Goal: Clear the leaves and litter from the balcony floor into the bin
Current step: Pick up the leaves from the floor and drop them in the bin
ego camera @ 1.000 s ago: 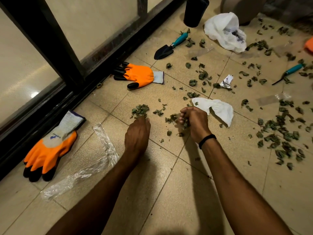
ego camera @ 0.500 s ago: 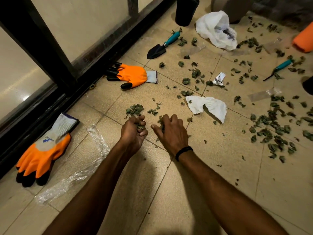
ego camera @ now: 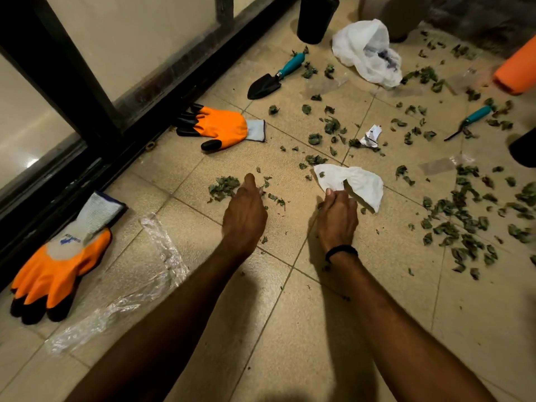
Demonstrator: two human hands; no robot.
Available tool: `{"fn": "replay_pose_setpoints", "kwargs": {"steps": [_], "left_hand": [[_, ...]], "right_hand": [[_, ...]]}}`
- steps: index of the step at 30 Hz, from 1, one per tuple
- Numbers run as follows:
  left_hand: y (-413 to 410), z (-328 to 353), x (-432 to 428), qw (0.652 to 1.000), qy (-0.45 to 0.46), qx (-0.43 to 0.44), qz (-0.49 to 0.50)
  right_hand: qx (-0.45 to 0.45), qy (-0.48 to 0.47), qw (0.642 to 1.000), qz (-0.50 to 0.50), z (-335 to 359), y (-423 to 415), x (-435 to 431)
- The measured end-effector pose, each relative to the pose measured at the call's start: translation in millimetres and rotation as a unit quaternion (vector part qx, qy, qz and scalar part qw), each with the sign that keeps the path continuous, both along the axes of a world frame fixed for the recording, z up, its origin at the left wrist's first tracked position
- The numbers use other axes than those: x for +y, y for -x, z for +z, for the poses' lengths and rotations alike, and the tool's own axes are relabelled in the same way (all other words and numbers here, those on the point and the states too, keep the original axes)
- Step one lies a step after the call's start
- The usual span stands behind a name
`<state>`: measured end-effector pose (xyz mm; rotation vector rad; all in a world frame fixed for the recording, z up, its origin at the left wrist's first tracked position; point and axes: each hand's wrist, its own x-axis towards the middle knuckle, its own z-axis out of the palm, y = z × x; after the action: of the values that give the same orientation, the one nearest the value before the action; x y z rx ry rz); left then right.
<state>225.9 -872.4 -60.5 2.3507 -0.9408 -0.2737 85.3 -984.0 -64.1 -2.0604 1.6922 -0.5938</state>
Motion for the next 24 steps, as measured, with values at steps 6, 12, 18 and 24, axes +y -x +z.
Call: {"fn": "replay_pose_setpoints", "kwargs": {"steps": [6, 12, 18, 24], "left_hand": [[17, -11, -3, 0.982, -0.106, -0.157, -0.023], [18, -19, 0, 0.964, -0.125, -0.218, -0.088], [9, -7, 11, 0.998, 0.043, 0.036, 0.008], [-19, -4, 46, 0.967, 0.18, 0.098, 0.148]], "right_hand": [[0.146, 0.092, 0.979, 0.106, -22, -6, 26], [0.109, 0.124, 0.978, 0.127, -20, -13, 25], [-0.284, -0.236, 0.921, -0.123, 2, -24, -5], [-0.243, -0.235, 0.94, -0.041, -3, -48, 9]]}}
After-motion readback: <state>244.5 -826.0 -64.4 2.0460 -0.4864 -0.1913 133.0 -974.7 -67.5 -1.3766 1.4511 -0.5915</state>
